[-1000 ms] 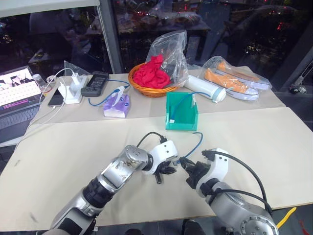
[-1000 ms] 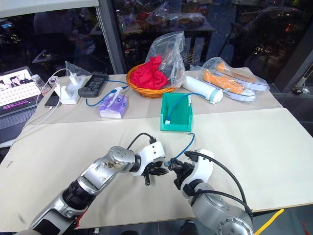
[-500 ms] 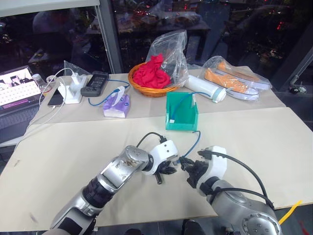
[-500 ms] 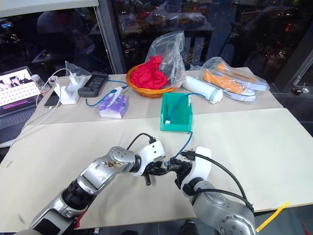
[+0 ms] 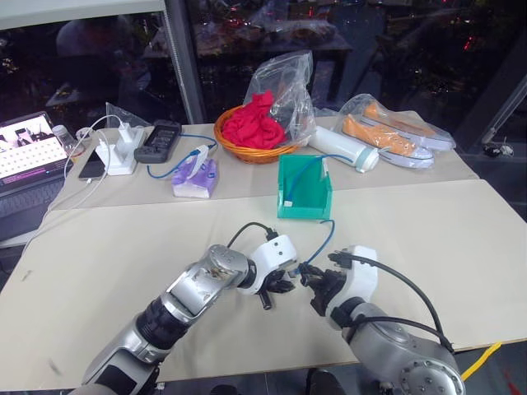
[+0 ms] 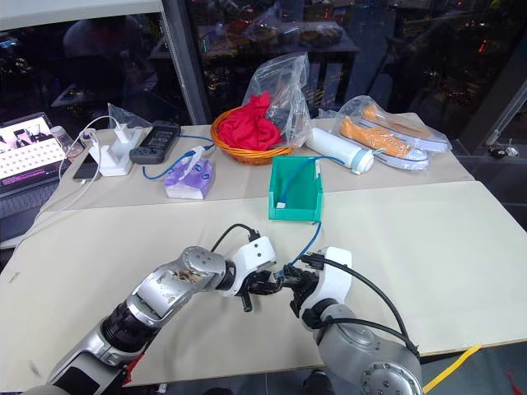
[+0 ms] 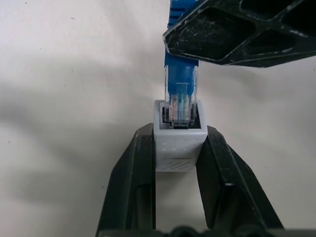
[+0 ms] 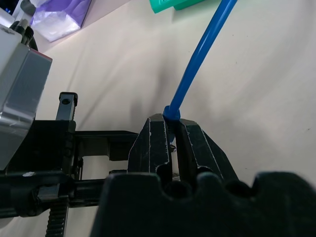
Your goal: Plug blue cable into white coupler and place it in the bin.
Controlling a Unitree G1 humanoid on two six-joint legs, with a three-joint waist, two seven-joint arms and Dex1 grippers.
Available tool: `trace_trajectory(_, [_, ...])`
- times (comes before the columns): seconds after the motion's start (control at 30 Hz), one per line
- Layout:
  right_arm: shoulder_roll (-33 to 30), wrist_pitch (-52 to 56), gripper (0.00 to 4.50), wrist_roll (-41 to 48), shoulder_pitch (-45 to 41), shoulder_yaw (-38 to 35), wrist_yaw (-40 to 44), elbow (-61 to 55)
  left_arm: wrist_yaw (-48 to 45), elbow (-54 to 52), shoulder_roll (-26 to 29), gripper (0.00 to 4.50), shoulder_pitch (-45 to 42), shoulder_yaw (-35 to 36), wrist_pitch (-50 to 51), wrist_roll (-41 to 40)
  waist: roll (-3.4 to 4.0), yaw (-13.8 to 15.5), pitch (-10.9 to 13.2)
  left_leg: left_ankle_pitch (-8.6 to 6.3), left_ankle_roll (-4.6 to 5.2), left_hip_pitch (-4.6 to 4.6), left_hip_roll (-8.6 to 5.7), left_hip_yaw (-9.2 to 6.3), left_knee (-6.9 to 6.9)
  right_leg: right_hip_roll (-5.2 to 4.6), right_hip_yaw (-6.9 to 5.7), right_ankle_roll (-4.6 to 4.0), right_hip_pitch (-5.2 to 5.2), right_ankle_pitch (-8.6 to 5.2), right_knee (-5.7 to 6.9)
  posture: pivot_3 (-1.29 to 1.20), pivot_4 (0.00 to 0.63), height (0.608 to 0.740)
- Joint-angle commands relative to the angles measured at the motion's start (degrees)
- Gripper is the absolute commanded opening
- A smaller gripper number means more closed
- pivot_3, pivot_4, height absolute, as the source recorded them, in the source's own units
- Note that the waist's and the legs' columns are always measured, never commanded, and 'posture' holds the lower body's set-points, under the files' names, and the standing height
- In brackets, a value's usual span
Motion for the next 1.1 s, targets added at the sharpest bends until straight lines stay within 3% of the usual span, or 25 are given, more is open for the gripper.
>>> trace_trajectory(0.03, [1.26, 2.97, 0.0, 0.7, 1.14, 3.78, 0.65, 0.75, 0.54, -3.24, -0.68, 0.64, -0.91, 1.52, 0.88, -1.79, 0.0, 0.01, 0.0, 0.0, 0.0, 0.0, 0.0, 0.0, 0.0, 0.0, 0.0, 0.0, 0.0, 0.0, 0.0, 0.0, 0.15, 0.74])
trace_trajectory(0.7, [-0.6, 13.02, 0.0, -5.69, 1.93, 5.61, -3.07, -3.96, 1.8, -3.78, -2.22, 0.64, -2.33, 1.01, 4.42, -5.39, -0.01, 0.38, -0.01, 0.0, -0.02, -0.04, -0.02, 0.0, 0.0, -0.01, 0.0, 0.0, 0.03, 0.0, 0.0, 0.0, 0.15, 0.74])
trace_trajectory(1.1, [1.13, 15.4, 0.0, -2.14, 0.74, 3.57, -1.7, -2.79, 2.87, -4.07, -2.57, 0.64, -2.42, -0.07, 4.18, -5.33, -0.01, 0.39, -0.02, -0.01, -0.01, -0.01, -0.01, 0.0, 0.0, -0.01, 0.0, 0.0, 0.05, 0.0, -0.01, 0.0, 0.15, 0.74])
